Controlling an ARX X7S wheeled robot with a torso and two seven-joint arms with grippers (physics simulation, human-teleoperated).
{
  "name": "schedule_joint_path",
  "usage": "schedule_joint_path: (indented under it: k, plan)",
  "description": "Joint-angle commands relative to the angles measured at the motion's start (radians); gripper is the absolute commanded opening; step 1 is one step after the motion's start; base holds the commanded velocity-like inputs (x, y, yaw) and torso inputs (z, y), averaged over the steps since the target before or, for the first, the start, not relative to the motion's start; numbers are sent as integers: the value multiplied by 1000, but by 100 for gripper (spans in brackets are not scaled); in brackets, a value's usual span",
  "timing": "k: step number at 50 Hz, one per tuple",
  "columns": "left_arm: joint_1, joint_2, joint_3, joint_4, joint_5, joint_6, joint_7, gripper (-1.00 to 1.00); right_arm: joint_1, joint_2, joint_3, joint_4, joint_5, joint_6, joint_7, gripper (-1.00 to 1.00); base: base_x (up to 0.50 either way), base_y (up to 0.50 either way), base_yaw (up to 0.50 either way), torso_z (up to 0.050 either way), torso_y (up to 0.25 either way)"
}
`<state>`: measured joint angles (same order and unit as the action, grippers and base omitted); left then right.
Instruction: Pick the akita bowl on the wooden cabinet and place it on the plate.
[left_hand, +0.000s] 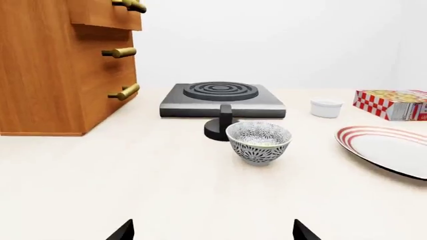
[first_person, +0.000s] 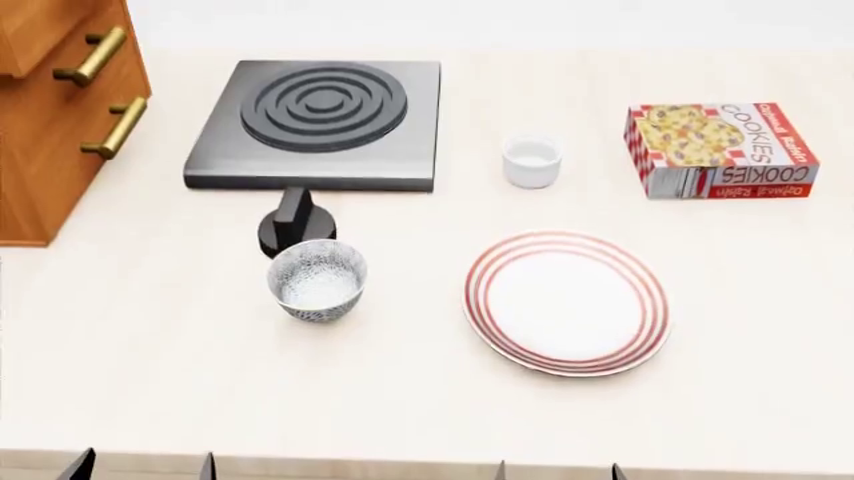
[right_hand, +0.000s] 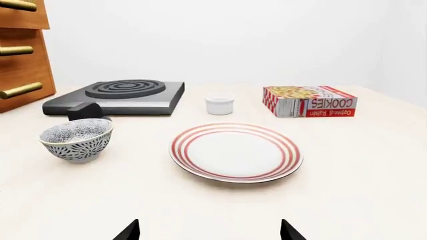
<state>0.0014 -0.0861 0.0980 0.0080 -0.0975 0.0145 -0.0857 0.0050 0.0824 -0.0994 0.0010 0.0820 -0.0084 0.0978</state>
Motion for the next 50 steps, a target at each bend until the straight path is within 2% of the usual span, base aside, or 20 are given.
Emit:
schedule_joint_path:
  k: [1,50]
  plan:
    - [3,-15,19,2,-9,14,-13,100,4,13,-15,3,15,-2,16,100,0,0,0,36,6]
    - [-10,-51,69,-5,-32,-7,-73,100,10,54,-67,4,56,-11,61,100,0,0,0,37,5]
